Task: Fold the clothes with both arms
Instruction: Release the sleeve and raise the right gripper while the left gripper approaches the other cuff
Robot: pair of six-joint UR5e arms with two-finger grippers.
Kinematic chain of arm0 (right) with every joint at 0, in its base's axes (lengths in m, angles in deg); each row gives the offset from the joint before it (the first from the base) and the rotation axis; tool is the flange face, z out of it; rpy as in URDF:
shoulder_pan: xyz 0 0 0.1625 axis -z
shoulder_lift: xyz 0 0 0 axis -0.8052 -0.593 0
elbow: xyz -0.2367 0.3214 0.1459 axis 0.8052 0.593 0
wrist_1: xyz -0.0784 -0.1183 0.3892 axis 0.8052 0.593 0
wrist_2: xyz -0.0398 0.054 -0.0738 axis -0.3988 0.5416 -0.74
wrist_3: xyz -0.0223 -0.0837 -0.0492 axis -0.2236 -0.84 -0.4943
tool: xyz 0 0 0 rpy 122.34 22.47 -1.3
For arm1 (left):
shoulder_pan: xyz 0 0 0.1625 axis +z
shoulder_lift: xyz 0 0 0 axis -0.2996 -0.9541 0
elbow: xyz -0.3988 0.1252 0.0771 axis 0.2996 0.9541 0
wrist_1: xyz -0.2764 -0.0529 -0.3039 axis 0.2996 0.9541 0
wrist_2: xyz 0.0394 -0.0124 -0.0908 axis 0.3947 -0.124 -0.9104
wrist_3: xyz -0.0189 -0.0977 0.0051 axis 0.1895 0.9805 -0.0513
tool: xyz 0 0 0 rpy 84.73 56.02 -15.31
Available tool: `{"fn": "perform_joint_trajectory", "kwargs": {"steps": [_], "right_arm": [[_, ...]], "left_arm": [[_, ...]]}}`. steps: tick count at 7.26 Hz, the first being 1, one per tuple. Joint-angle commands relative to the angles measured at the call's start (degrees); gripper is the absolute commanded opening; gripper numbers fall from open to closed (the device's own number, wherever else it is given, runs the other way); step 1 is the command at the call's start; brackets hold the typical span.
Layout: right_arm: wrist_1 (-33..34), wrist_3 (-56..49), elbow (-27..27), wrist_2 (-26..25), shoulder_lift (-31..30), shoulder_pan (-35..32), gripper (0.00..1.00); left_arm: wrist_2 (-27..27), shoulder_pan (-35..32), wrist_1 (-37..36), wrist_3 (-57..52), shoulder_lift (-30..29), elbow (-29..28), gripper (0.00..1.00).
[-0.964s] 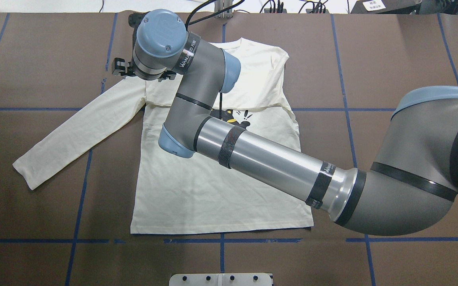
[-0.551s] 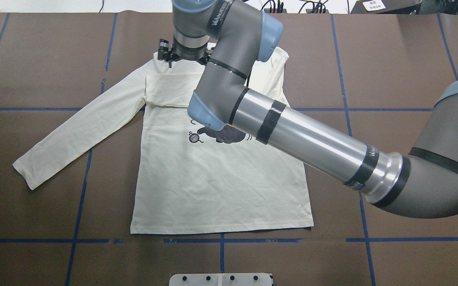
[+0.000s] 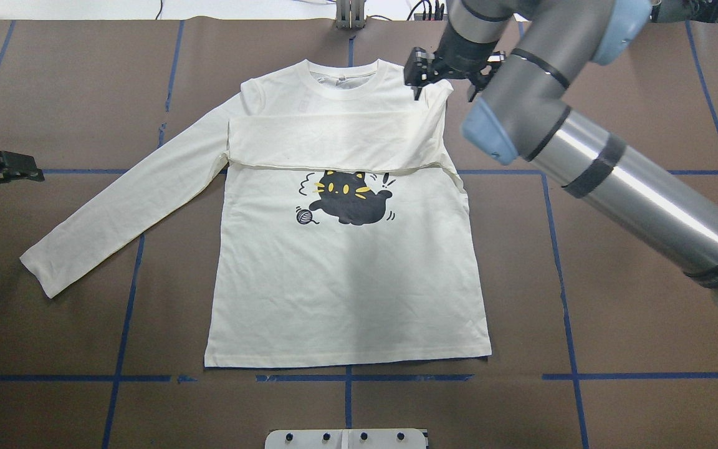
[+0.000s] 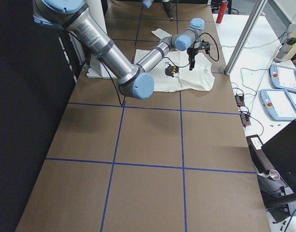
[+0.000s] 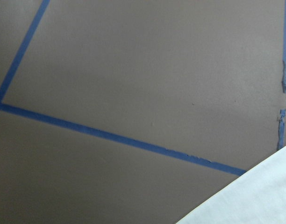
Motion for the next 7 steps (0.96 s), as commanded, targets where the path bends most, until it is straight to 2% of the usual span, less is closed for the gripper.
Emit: {"fn": "perform_joint_trajectory", "kwargs": {"steps": [1, 3, 7], "right_arm": [[0.45, -6.17, -4.15, 5.14, -7.70, -5.07, 1.00], [0.53, -6.19, -4.33, 5.42, -7.80, -5.52, 1.00], [0.53, -6.10, -4.51, 5.33, -7.80, -5.52, 1.00]], "left_arm": [[7.03, 7.27, 2.68, 8.72, 3.75, 1.15, 0.98], [9.42, 11.50, 2.87, 12.51, 5.96, 1.50, 0.97], [9.52, 14.85, 2.43, 12.35, 7.64, 1.07, 0.94]]}}
